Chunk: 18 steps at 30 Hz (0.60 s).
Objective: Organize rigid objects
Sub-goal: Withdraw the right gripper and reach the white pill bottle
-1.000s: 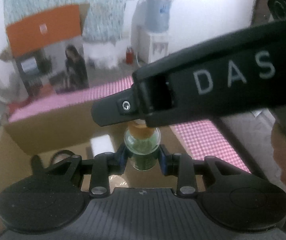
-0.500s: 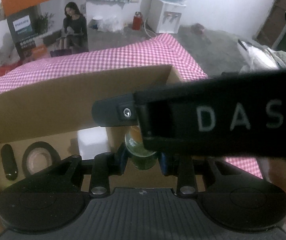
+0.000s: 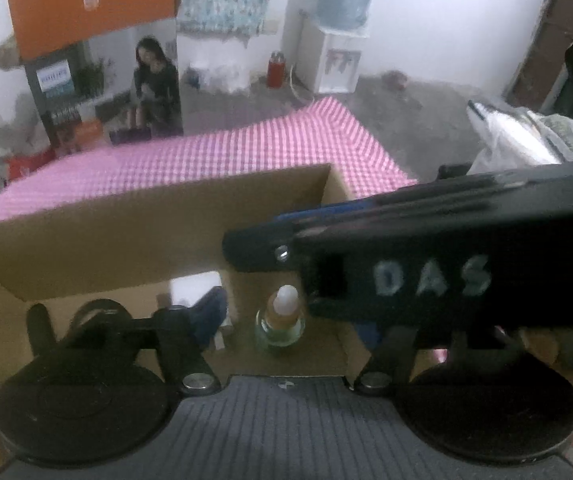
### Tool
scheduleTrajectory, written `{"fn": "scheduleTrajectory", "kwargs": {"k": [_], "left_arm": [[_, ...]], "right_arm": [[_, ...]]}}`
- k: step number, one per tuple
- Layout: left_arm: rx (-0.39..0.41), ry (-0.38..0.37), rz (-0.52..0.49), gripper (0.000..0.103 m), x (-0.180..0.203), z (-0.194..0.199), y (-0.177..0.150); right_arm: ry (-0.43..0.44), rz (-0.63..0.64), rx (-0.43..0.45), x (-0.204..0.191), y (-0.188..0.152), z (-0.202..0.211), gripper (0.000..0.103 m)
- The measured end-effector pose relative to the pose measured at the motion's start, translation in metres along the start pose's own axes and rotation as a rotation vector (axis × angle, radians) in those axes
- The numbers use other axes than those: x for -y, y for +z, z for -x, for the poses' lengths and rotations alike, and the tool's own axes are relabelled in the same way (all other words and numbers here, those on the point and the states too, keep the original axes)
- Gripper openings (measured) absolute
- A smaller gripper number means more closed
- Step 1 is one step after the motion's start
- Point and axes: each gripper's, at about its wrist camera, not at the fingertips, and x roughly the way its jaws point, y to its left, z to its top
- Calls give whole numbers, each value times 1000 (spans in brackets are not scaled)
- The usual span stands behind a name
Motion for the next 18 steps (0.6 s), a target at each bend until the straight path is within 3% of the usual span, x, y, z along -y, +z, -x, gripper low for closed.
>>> {"fn": "scheduleTrajectory", "kwargs": {"k": [2,4,6,8,10,14,18], "left_arm": [[28,3,-13,71,2,14,-5],[55,7,-19,72,4,30,-13],[85,8,-20,74,6,49,-24],[116,6,-9,78,7,68,-35],[148,-5,1,84,8,88,-49],[194,4,7,93,8,122,-84],[223,53,26,96,-1,146,-120]], "right_arm": [[-19,4,42,-8,-4,17,62],[-34,21,94,-18,-10,38,65],[-53,35,143,-30,-20,61,76],[-75,54,198,-43,-31,84,95],[-103,83,248,-57,-43,103,102],[-141,147,324,-85,-70,136,103],[-67,143,343,-103,-98,153,103]]}}
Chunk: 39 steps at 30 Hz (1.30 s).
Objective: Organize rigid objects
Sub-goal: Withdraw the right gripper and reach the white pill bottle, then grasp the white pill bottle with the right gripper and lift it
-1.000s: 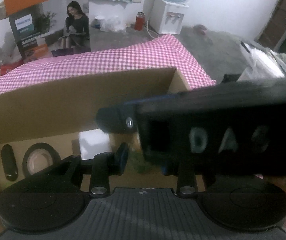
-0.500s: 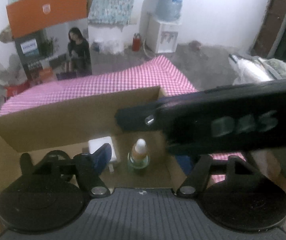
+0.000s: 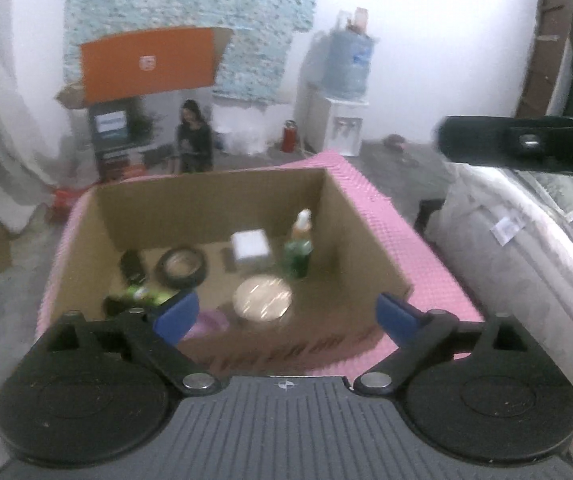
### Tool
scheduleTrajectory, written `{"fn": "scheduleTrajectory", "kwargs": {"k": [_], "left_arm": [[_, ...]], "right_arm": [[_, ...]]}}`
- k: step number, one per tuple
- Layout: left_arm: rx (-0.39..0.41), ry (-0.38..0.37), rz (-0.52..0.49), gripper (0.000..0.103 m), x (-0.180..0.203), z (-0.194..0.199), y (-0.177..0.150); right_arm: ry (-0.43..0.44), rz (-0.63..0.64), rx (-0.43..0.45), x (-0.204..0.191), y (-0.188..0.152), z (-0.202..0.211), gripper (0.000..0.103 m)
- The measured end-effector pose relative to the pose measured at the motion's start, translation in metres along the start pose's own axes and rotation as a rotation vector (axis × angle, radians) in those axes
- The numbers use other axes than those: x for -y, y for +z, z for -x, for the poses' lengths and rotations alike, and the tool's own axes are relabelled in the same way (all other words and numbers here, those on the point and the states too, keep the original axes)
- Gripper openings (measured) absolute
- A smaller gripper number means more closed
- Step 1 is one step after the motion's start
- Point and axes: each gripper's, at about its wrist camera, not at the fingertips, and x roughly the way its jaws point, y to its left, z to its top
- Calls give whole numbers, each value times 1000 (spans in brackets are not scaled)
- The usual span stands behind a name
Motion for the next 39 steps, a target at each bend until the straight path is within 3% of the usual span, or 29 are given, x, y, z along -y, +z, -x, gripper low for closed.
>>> {"fn": "scheduleTrajectory", "kwargs": {"k": [8,15,24,27,32,39], "left_arm": [[22,164,91,97,-46,33,-52],[-8,295,97,96,-69,9,-73],[-38,304,111,89,-91,-16,-84],[-37,301,126,83,-98,-20,-84],[-53,293,138,72,-105,-28,-83],[-76,280,153,54,-103,-33,-84]], "right_arm": [[131,-33,-88,-40,-41,-13,103],[240,-119,-250,-72,-63,-62,103],[278,-227,-378,-88,-73,-129,98],[273,-245,-393,-92,-76,-146,92],[264,-276,-416,-93,-79,-169,72],[279,-301,-428,-94,-84,-185,58]]}}
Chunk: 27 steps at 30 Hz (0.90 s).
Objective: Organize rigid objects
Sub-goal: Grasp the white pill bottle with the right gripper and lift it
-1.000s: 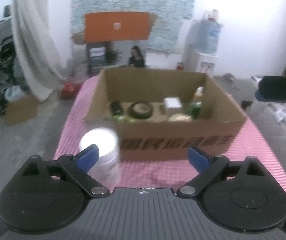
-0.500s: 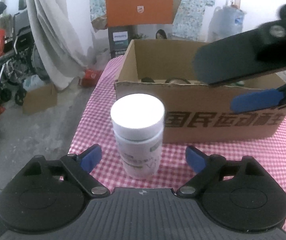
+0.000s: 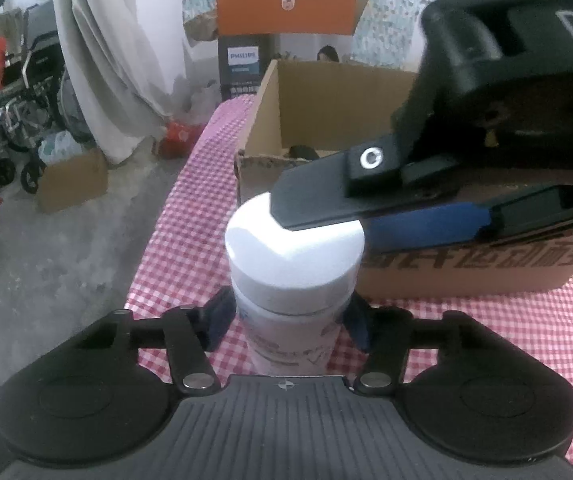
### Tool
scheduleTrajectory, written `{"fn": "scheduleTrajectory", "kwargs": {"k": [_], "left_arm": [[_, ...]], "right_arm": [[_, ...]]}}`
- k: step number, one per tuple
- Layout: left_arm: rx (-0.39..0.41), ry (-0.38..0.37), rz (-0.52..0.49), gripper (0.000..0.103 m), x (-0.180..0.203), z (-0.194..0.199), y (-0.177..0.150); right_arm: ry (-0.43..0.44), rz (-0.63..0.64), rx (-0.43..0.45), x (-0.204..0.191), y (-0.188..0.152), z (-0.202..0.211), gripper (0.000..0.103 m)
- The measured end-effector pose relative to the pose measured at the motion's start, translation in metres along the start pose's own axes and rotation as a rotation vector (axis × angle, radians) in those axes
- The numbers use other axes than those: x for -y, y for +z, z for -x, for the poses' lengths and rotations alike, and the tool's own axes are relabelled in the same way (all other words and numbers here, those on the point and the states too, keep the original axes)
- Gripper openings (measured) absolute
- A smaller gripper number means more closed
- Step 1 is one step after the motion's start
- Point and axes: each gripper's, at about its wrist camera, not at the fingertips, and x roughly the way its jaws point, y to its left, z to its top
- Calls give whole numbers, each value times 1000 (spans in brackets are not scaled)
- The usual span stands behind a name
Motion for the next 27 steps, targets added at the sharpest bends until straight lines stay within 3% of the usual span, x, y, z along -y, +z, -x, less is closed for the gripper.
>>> {"fn": "scheduleTrajectory", "kwargs": {"k": [5,27], "left_arm": [[-8,7,-19,53,6,1,-2],[-43,-144,-121,53,71,21,-8]], "right_arm": [[5,-4,-13,1,-1,-2,47],[-75,-115,79,29,-31,65,47]]}}
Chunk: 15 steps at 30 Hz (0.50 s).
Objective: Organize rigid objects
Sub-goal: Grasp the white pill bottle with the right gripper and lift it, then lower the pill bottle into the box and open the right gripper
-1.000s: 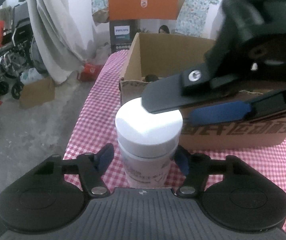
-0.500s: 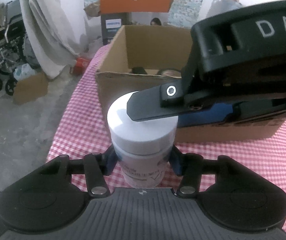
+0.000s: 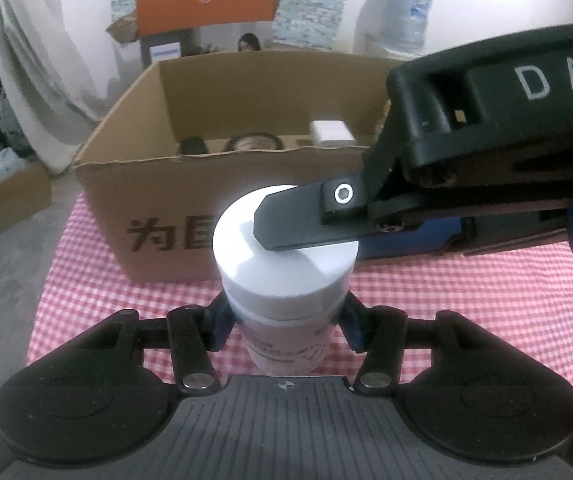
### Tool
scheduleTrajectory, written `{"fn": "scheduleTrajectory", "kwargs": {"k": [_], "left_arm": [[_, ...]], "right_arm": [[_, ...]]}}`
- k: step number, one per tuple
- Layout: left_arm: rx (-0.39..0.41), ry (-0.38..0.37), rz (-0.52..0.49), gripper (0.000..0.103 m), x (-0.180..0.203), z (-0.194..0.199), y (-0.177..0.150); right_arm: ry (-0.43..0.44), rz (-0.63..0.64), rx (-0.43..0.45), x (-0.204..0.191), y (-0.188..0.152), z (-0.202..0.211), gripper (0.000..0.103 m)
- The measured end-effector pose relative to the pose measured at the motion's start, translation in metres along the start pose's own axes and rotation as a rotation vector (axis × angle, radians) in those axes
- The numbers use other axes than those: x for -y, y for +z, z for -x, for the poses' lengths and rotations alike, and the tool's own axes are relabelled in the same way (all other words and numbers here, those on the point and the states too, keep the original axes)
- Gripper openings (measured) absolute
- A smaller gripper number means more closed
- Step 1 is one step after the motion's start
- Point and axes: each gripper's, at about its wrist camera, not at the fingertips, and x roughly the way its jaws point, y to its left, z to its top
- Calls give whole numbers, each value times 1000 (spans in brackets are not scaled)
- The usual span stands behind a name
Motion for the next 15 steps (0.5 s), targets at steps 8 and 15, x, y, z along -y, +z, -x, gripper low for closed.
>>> {"fn": "scheduleTrajectory", "kwargs": {"k": [8,15], "left_arm": [[-18,-7,-37,53,11,-8,-2],[-15,6,-47,53,13,-3,-2]], "right_arm": [[-11,-28,6,17,-4,9,47],[-1,-28,8,16,-5,12,47]]}}
